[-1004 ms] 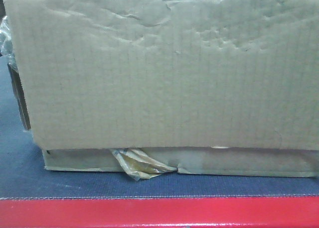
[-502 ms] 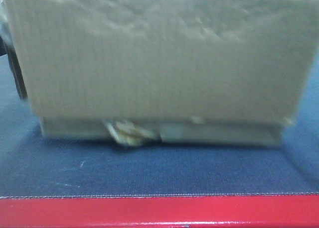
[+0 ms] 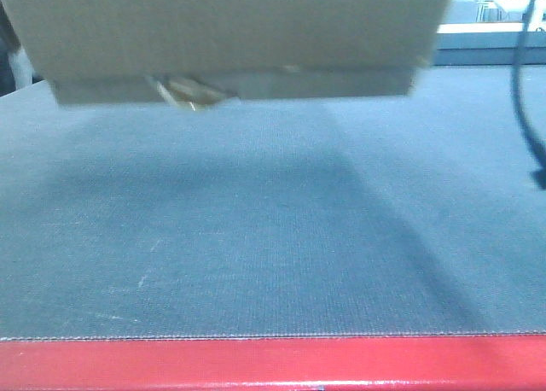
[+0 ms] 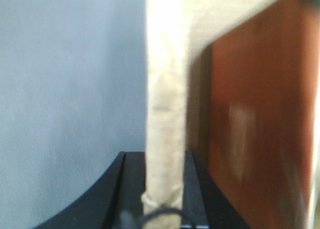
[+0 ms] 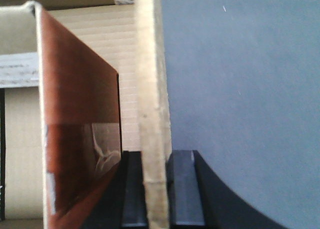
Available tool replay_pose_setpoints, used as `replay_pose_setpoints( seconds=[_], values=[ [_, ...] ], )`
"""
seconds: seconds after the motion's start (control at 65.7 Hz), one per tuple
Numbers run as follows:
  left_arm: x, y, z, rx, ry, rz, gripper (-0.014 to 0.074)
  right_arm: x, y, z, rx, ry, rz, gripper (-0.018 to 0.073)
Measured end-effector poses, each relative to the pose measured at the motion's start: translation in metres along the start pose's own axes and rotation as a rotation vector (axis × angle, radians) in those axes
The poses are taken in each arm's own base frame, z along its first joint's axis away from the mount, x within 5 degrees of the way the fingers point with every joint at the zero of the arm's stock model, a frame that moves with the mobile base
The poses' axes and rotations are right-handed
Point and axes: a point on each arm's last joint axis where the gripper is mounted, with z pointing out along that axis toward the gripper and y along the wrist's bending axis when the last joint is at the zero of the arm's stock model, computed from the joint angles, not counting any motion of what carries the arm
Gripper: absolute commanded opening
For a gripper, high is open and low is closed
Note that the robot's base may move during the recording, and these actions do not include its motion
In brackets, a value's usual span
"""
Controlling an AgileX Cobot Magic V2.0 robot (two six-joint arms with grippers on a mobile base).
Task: Stack two boxes on right shelf middle
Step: 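Lift the cardboard box off the table with both grippers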
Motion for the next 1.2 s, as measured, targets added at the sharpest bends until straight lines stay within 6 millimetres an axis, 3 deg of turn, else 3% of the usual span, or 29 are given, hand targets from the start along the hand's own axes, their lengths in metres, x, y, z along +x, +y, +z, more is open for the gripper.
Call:
replay_pose_setpoints(
  seconds=[0.304,0.609,1.202],
  values=[
    [-0.007,-0.001,0.000,0.034,-0.059,0.029,-0.0111,-0.003,-0.002,-0.001,0.023,-0.034,-0.024,-0.0153],
    [-0.022,0.001,-0.013,0.036,-0.160,0.054,-0.0111,-0.007,-0.001,-0.003,0.010,-0.076,-0.028,-0.0153],
    [-0.020,0.003,-0.013,0.025,-0.127,0.049,-0.0111,-0.008,-0.001,-0.005,0.006,-0.077,-0.024,-0.0153]
  ],
)
